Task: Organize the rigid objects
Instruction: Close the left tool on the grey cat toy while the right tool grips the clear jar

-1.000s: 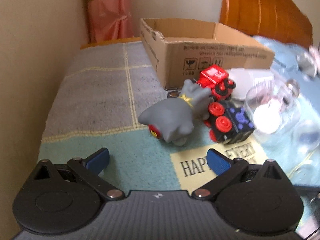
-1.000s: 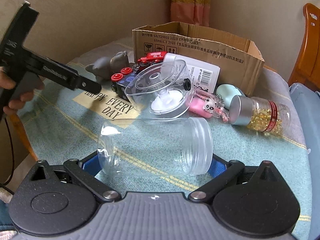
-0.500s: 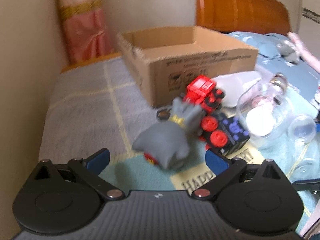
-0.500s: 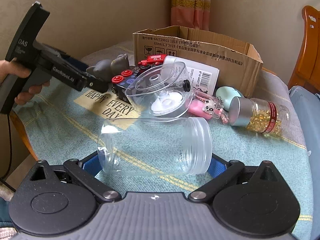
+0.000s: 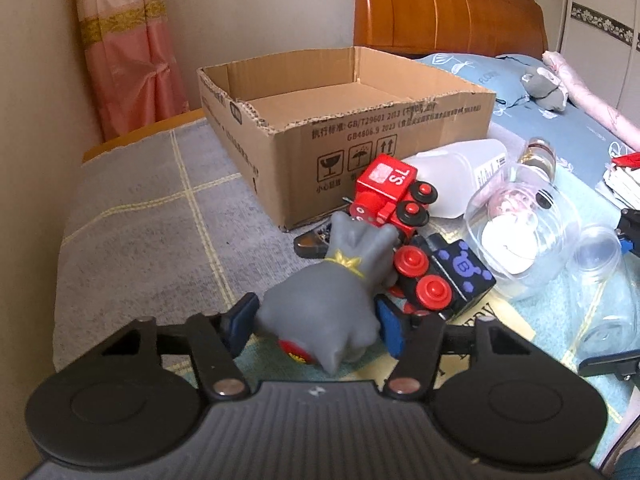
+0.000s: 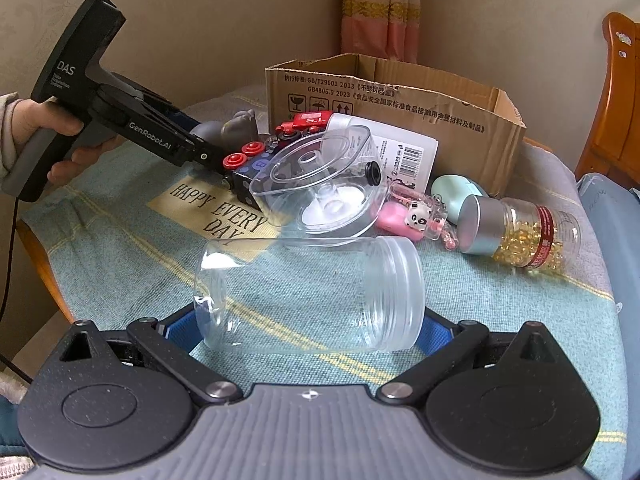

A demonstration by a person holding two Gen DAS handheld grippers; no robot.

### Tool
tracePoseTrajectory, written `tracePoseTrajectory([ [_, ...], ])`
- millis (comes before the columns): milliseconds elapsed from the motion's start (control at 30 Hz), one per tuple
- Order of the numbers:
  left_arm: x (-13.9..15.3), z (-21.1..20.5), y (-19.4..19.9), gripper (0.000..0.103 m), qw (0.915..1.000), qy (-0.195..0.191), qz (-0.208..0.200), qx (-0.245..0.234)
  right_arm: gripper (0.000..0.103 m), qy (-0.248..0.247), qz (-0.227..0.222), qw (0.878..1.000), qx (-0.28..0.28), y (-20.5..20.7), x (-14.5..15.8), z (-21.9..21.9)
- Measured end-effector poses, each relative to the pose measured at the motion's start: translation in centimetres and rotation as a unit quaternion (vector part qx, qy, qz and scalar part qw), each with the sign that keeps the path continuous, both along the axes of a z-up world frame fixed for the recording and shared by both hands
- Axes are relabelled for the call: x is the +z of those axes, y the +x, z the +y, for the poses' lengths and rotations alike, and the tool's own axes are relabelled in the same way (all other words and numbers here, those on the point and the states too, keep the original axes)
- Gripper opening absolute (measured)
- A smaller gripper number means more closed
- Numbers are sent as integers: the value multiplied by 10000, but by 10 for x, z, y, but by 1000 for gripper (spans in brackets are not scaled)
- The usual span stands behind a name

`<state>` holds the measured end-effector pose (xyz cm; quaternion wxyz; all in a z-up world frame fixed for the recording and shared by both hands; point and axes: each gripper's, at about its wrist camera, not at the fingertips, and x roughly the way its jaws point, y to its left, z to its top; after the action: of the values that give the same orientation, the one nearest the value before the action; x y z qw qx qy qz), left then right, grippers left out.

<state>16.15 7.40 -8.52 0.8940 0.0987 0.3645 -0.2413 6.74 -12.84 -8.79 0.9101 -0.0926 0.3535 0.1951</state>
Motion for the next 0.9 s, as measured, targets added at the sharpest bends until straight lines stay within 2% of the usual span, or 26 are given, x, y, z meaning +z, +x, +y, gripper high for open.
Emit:
tracePoseTrajectory([
  [233, 2, 7, -24, 59, 9994, -247, 239, 96, 103, -150, 75, 9998, -60, -1, 4, 2],
  [300, 1, 6, -29, 60, 9996, -196, 167, 105, 103, -194, 54, 9998, -50, -2, 5, 3],
  [467, -1, 4, -21, 63, 9994, -267, 187, 112, 103, -258, 14, 9997, -27, -1, 8, 7],
  [700, 0, 1, -22, 57, 9994, -286, 204, 72, 103, -314, -32, 9994, -168, 4, 16, 13],
  [767, 3, 1, -24, 57, 9994, -283, 198, 87, 102, -401, 40, 9990, -205, 6, 16, 16],
  [833, 6, 2, -27, 57, 9994, -268, 180, 79, 96, -488, 76, 9986, -201, 7, 17, 18],
  [900, 9, 3, -29, 57, 9994, -257, 181, 115, 95, -516, 116, 9983, -242, 8, 20, 17],
])
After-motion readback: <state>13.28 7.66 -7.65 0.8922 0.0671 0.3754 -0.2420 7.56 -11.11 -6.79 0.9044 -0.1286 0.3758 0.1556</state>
